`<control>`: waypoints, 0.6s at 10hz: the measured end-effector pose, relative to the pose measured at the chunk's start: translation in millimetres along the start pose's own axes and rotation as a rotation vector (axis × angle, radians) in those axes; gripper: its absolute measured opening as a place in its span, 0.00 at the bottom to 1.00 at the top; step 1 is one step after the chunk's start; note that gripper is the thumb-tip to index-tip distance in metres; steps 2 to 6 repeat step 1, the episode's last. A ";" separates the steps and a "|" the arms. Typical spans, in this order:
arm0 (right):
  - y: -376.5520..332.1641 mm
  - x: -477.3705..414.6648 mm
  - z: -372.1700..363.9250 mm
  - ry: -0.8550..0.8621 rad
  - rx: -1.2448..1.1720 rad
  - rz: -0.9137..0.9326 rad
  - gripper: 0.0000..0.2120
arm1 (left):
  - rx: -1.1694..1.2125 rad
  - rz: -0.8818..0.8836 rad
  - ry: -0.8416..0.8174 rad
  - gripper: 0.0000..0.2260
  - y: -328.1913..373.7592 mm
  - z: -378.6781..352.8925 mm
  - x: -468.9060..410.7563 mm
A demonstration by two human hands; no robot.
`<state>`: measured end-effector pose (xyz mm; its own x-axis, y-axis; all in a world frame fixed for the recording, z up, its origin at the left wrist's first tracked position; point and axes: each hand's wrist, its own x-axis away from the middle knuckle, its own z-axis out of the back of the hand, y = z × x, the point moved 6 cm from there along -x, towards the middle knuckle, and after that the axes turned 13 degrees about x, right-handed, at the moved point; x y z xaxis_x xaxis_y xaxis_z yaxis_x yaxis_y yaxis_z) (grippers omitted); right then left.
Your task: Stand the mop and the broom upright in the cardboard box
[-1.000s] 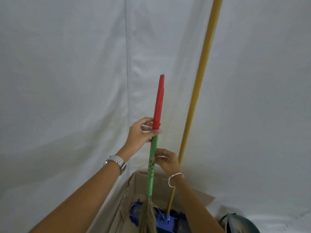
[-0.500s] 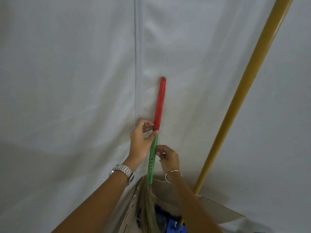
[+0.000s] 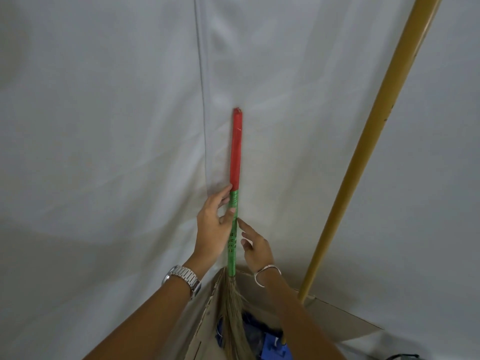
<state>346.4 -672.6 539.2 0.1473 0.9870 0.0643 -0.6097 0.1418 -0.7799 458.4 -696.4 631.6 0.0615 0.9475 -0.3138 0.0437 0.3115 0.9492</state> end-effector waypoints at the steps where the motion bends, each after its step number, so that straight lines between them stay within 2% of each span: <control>1: -1.6 18.2 11.4 -0.002 -0.004 -0.025 0.31 | -0.088 0.011 0.036 0.23 13.8 0.0 10.0; 6: -1.6 18.2 11.4 -0.002 -0.004 -0.025 0.31 | -0.088 0.011 0.036 0.23 13.8 0.0 10.0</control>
